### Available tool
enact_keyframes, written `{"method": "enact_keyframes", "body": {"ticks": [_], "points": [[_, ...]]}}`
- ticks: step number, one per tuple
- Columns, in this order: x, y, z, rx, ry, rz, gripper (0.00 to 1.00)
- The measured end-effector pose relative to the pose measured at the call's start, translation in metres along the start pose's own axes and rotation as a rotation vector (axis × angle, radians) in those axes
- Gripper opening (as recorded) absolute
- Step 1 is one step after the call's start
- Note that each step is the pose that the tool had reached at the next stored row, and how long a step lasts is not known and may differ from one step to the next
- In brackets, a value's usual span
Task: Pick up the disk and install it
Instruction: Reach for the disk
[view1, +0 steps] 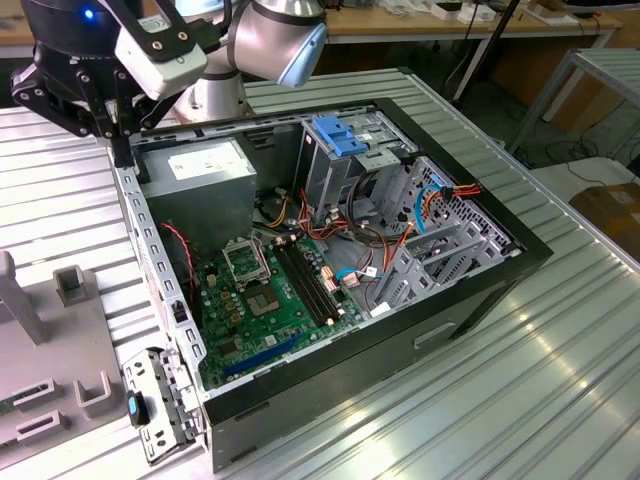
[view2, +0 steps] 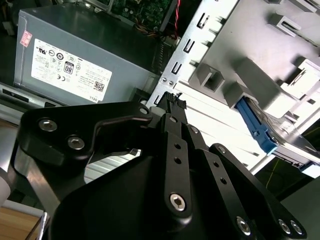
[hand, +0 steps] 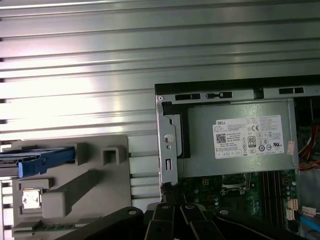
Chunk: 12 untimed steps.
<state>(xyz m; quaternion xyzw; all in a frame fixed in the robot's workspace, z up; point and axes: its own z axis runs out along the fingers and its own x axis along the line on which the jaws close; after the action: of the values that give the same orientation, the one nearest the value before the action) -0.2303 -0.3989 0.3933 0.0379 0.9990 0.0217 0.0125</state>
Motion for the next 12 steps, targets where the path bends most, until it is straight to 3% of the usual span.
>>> {"method": "enact_keyframes", "body": {"ticks": [12], "points": [[0.009,-0.0007,-0.0002,0.0,0.0001,0.0,0.11]]}}
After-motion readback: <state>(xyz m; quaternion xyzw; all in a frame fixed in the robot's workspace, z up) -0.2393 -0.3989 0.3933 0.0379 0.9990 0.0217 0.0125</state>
